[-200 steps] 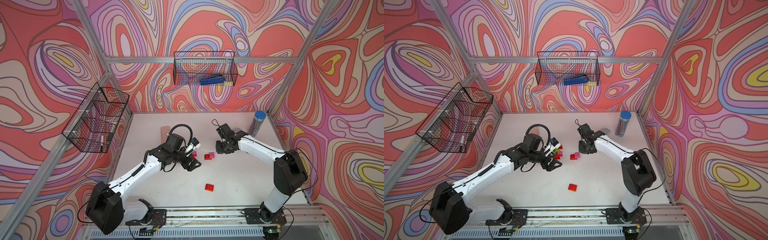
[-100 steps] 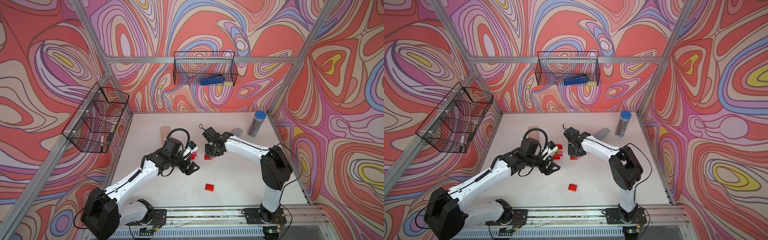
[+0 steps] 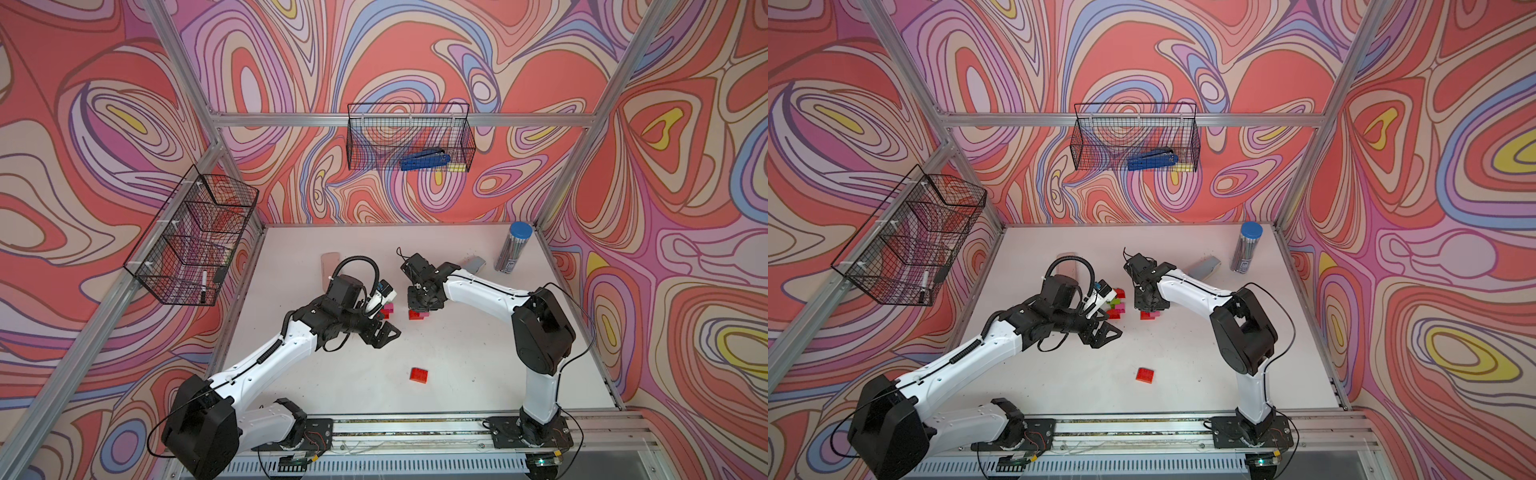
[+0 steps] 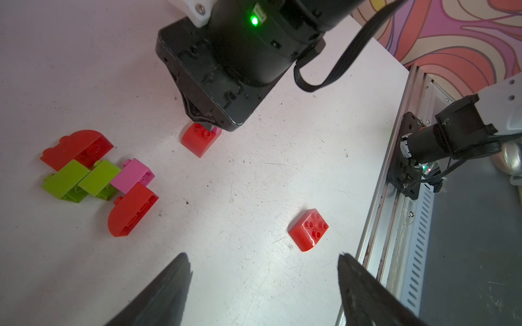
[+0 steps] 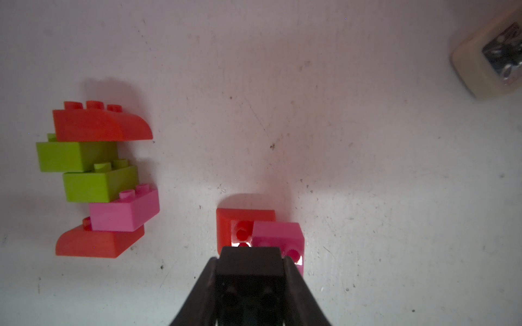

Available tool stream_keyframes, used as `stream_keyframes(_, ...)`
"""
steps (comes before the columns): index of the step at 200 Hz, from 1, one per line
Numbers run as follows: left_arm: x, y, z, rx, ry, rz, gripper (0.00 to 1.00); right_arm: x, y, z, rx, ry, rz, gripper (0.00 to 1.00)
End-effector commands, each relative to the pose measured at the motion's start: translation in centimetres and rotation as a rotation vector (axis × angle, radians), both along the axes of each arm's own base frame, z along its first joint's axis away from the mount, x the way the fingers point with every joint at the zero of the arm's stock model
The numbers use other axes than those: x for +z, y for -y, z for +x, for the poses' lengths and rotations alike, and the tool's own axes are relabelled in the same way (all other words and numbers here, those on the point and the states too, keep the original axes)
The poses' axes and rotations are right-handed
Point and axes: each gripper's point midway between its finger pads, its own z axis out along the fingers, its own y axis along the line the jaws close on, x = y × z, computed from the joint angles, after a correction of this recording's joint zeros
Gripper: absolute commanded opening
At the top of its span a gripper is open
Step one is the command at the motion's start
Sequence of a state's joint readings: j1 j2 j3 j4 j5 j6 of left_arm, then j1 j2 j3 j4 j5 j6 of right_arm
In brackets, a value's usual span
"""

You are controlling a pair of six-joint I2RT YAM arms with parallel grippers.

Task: Assemble the letter s with lego
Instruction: Assemble the lego brick with the lego brick.

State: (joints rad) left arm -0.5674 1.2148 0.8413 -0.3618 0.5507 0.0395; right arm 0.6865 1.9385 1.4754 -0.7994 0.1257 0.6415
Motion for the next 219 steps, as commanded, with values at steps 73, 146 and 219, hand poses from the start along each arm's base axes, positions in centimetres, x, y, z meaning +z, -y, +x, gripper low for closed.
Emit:
stream_keyframes(73, 0.2, 0.2, 0.1, -0.006, -0.008, -0.027, 0.83, -1.3, 0.0, 0.3, -0.006, 0.0, -0.04, 0.26)
stream_keyframes(146, -0.1, 0.3, 0.1, -0.008, -0.017, -0.023, 0.83, -2.3, -0.4, 0.2, -0.003, -0.011, -0.053, 0.26)
stream_keyframes(219, -0.2, 0.4, 0.0, -0.012, -0.024, -0.024, 0.83, -3.1, 0.1, -0.2, -0.019, -0.017, -0.078, 0.25)
